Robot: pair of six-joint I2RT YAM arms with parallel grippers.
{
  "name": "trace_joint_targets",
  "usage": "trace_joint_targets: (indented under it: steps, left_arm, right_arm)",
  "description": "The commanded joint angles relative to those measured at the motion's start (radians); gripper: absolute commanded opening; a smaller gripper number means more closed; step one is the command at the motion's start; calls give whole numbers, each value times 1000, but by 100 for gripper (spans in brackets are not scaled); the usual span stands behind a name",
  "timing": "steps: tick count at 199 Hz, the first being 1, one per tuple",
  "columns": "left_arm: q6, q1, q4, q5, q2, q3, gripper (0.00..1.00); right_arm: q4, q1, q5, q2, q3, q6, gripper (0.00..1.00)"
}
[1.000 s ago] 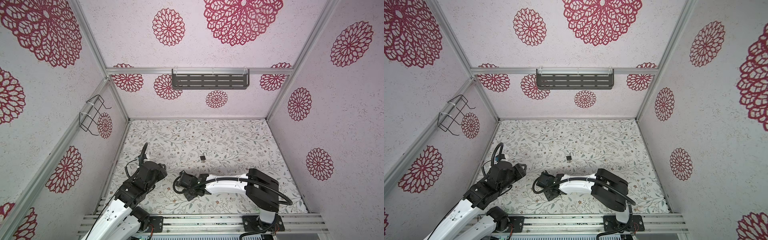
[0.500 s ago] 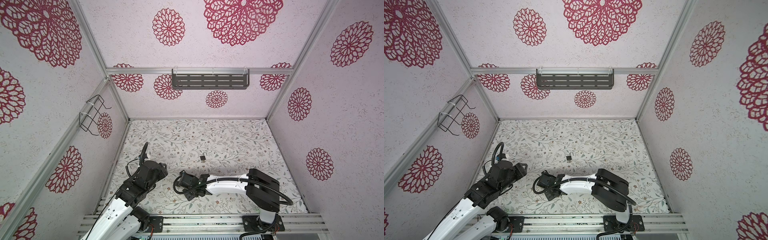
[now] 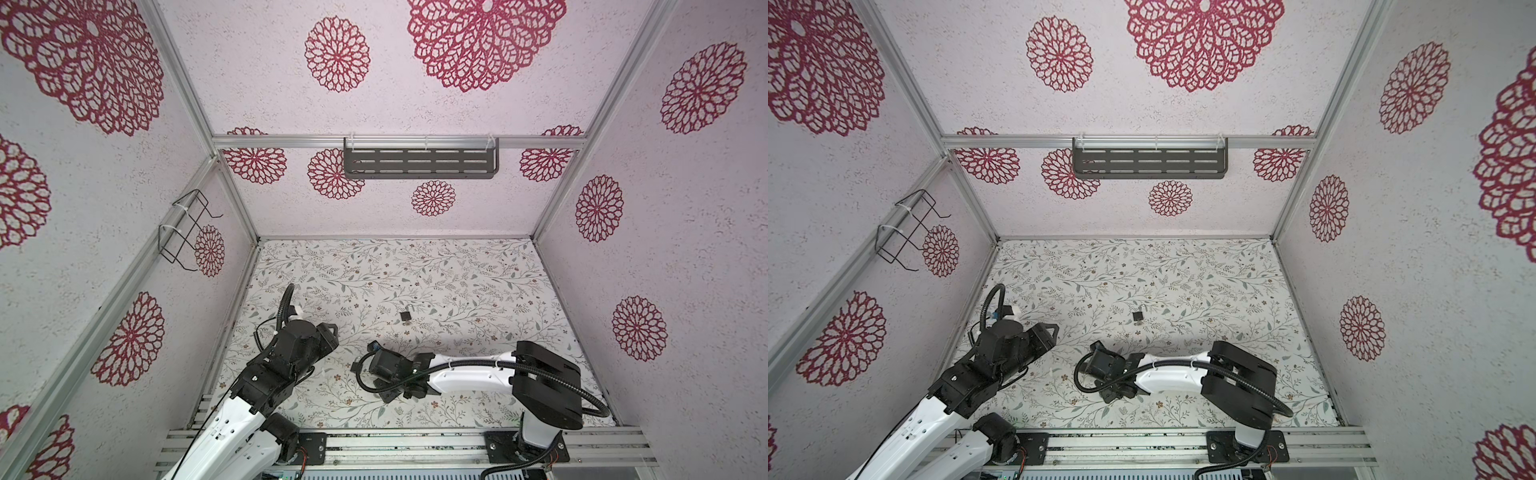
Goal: Unlock with the key
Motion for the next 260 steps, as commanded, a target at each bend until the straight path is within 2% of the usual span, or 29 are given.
trace_joint_targets:
  steps: [1,48,88,147,164,225,244,260]
  left_arm:
    - [-36,8,67,48,13,-2,56]
    - [-96,-14,158,116,58,-17,56]
    - [-184,-79,258,78,51,-56,56]
    - [-239,-168,394,7,71,-108,56]
    - [-280,-188,440,2,83,-128,56]
    - [-538,-240,663,-26,91,-232,58]
    - [-591,-241,701,-49,71,-256,61]
    - [-613,-240,692,-55,60,-252,67]
  right_arm:
    - [87,-19,31,-89,-36,-14,0]
    - [178,-33,39,-188,-99,-27,0]
    - [294,-82,37,-287,-164,-4,0]
    - [464,-115,36,-391,-195,12,0]
    - [497,-120,35,-400,-194,13,0]
    - [654,-126,19,-376,-185,-18,0]
    - [689,-126,5,-355,-175,-27,0]
    - [708,-125,-17,-334,-158,-33,0]
